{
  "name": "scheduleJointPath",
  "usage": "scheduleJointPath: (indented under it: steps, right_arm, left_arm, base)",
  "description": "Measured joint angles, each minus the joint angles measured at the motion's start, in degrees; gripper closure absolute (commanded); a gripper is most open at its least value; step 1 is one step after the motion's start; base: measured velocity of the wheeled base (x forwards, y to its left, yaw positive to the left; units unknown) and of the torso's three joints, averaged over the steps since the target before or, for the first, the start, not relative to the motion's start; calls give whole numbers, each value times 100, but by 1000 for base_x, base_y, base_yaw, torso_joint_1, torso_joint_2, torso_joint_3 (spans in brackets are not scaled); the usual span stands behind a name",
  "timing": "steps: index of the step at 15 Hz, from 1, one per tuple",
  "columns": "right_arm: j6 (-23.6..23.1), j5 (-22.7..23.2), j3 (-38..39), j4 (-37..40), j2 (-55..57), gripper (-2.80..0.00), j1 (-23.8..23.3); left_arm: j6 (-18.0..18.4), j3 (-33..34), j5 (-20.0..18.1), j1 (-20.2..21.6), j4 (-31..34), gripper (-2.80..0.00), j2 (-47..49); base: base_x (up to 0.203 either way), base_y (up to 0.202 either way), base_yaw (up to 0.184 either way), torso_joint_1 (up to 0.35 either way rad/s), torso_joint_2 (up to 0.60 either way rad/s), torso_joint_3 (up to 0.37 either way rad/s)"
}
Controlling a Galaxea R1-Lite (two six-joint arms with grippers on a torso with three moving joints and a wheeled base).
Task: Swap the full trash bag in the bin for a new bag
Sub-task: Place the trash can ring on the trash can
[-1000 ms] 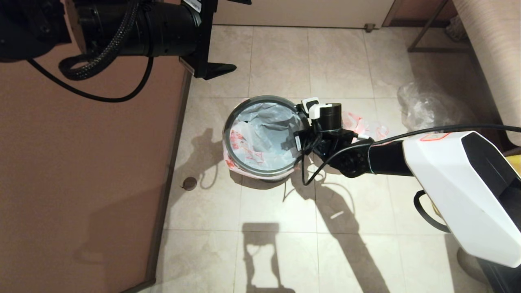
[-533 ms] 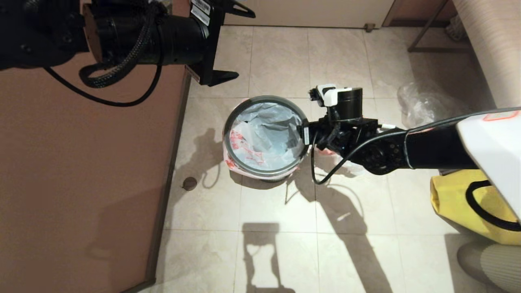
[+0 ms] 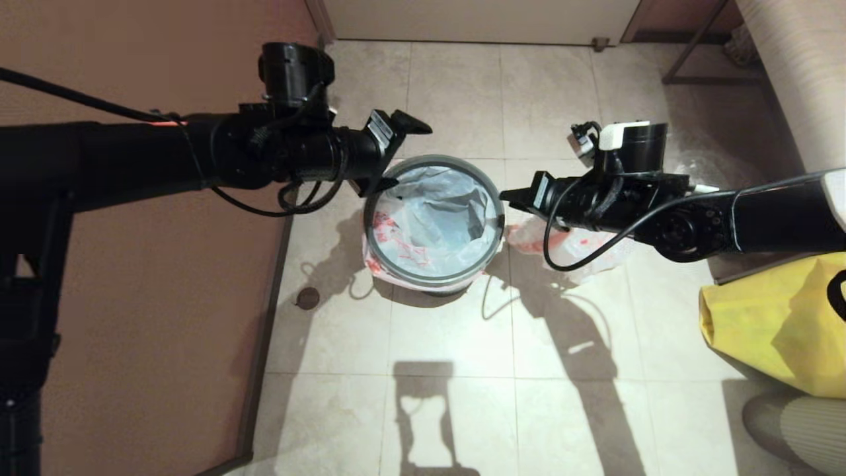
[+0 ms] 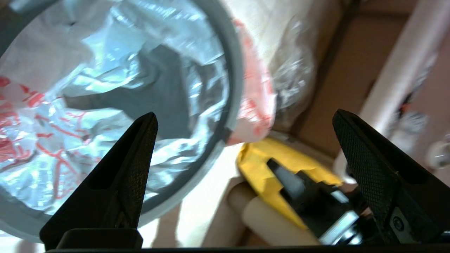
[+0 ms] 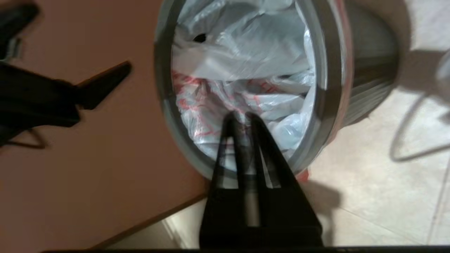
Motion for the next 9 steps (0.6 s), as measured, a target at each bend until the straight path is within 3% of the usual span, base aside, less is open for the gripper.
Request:
scheduleJointPath:
  steps: [1,3,6,9]
  right_arm:
    - [81,365,-4,-164,131,0,-97]
    - [148,689,6,-572,385,0,-205]
    - [163,733,17,-666,598,0,-271]
    - [165,746,-137,-761,803,0,-271]
  left_arm:
    - [113,88,-7,25,-31,0,78]
    - [377,249,27,56,-74,0,149]
    - [521,664,-1,56,-88,0,-8]
    - [940,1334,-86,300,-332,0,-198]
  base:
    - [0,0,0,0,0,0]
    - [0,0,0,0,0,0]
    - [0,0,0,0,0,0]
    - [0,0,0,0,0,0]
